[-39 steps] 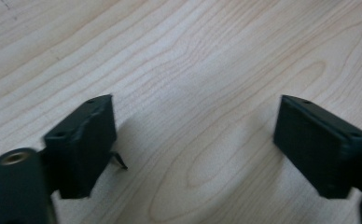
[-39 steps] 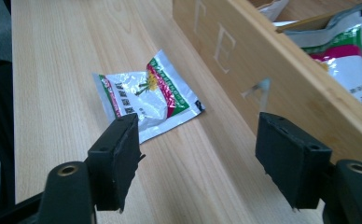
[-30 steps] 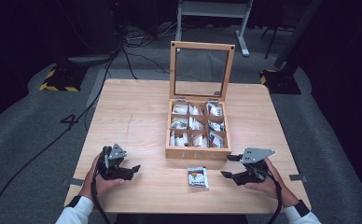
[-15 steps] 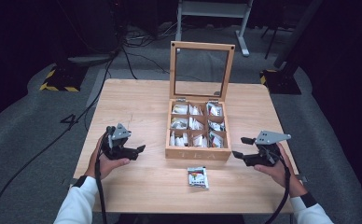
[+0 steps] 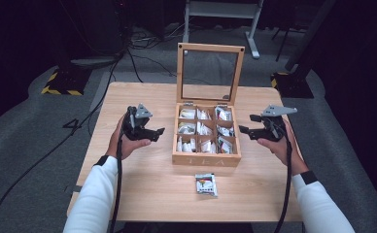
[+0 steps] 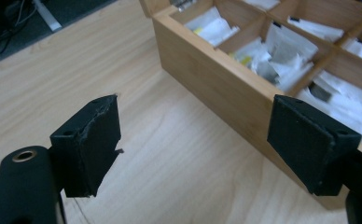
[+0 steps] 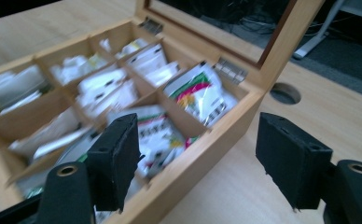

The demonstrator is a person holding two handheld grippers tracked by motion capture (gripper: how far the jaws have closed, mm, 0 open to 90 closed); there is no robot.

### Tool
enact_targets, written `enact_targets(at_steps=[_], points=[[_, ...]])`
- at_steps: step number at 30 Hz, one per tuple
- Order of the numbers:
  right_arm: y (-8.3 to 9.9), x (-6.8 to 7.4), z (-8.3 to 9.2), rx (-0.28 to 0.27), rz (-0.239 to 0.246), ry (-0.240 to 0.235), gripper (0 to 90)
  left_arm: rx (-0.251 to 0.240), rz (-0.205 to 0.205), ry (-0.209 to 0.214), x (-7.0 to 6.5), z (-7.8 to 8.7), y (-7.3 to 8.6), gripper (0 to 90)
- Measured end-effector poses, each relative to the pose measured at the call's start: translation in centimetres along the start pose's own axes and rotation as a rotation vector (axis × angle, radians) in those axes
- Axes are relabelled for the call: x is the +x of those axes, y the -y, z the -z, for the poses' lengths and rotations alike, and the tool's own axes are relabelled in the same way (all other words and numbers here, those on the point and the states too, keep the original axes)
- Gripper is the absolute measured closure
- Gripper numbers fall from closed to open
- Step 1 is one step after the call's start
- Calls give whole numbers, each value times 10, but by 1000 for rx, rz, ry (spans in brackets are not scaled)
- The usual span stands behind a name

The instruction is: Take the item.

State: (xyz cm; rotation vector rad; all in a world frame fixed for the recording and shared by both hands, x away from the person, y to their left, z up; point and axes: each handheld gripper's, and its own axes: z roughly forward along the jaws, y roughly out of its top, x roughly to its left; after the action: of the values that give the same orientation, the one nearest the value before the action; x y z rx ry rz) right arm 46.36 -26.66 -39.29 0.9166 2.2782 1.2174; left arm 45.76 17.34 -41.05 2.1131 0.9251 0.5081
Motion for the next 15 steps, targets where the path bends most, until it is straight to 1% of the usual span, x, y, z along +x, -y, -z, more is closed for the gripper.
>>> enact_targets(at_steps=[3,5,7,8,9,10,13,14,15], points=[[-13,-9,-13,-3,-27,15,304,-10,15,3,5,-10,-13,177],[-20,-15,-21,-3,-48,22,303,-15,19,4,7,-17,-19,177],[-26,-20,-29,-2,-61,39,303,-9,26,1,9,-25,-25,178],[-29,-23,-33,0,-65,42,303,-11,36,0,10,-29,-28,178],[-32,-26,-36,5,-71,45,303,-4,38,-3,12,-33,-30,180],[-35,-29,-40,2,-86,51,303,0,44,-6,14,-36,-33,181],[-41,-40,-50,12,-109,73,301,-1,64,-10,18,-46,-41,186],[-43,-43,-53,16,-118,83,301,8,71,-16,18,-49,-43,186],[-44,-45,-56,21,-130,89,301,11,70,-23,19,-52,-46,187]])
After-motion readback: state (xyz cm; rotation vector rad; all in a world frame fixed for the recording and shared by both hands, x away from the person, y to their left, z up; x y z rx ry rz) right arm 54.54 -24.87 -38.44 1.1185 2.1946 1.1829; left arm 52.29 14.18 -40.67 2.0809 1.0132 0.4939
